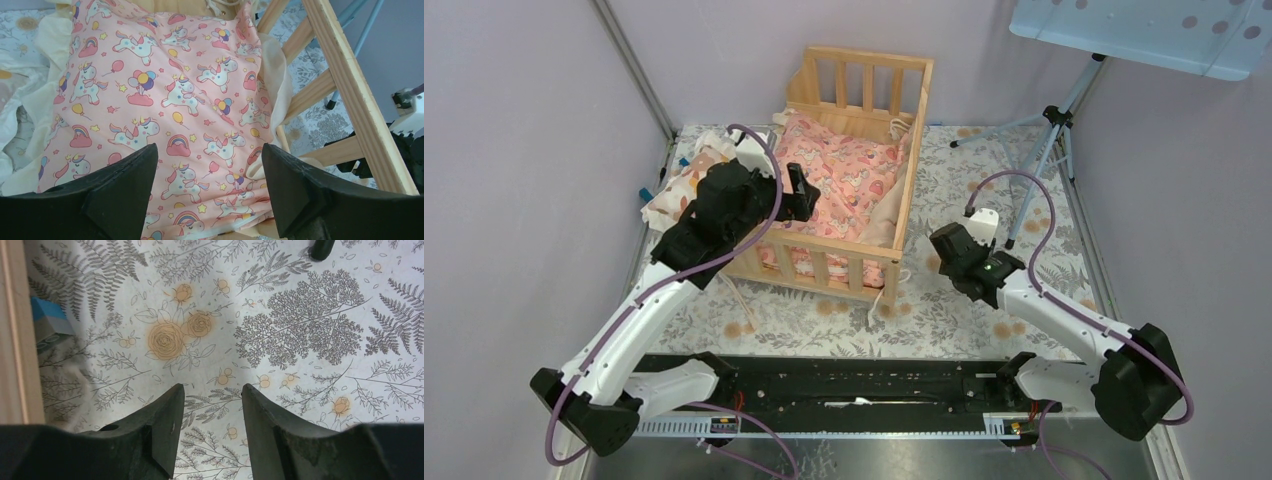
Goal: Set up the pet bed
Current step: Cross the ropes on the bed frame.
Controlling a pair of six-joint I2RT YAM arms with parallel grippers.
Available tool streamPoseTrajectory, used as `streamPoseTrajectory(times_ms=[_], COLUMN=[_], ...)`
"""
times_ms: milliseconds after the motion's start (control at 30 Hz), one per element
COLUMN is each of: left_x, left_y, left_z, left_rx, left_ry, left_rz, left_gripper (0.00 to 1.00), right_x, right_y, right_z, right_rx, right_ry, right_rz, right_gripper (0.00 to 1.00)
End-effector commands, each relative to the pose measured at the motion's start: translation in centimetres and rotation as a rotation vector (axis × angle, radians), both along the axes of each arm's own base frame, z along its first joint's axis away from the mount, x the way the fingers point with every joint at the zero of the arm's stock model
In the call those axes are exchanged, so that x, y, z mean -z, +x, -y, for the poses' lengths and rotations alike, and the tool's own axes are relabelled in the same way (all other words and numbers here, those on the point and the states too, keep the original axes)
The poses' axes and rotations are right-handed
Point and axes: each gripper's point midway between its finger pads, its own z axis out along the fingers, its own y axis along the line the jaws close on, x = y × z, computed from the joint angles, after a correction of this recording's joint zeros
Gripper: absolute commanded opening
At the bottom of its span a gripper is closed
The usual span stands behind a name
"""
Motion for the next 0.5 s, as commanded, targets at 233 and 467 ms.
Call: streamPoseTrajectory(times_ms=[233, 467], left_x=[-2.9, -2.8], left_y=[-4.6, -8.9], left_z=[-1.6, -4.4], left_rx=[-0.016, -0.115], left_ry=[-0.107, -0.179], left_rz=[-0.03, -0.092], left_gripper=[0.7, 0.67], right_x=[-6.9, -11.9], right_y=[0.1, 0.8], right_z=[-2.8, -3.8], right_rx=[-0.166, -0.219], right_ry=[0.185, 0.229], right_rz=[0.156, 0.243], right_gripper=[0.62, 0.69])
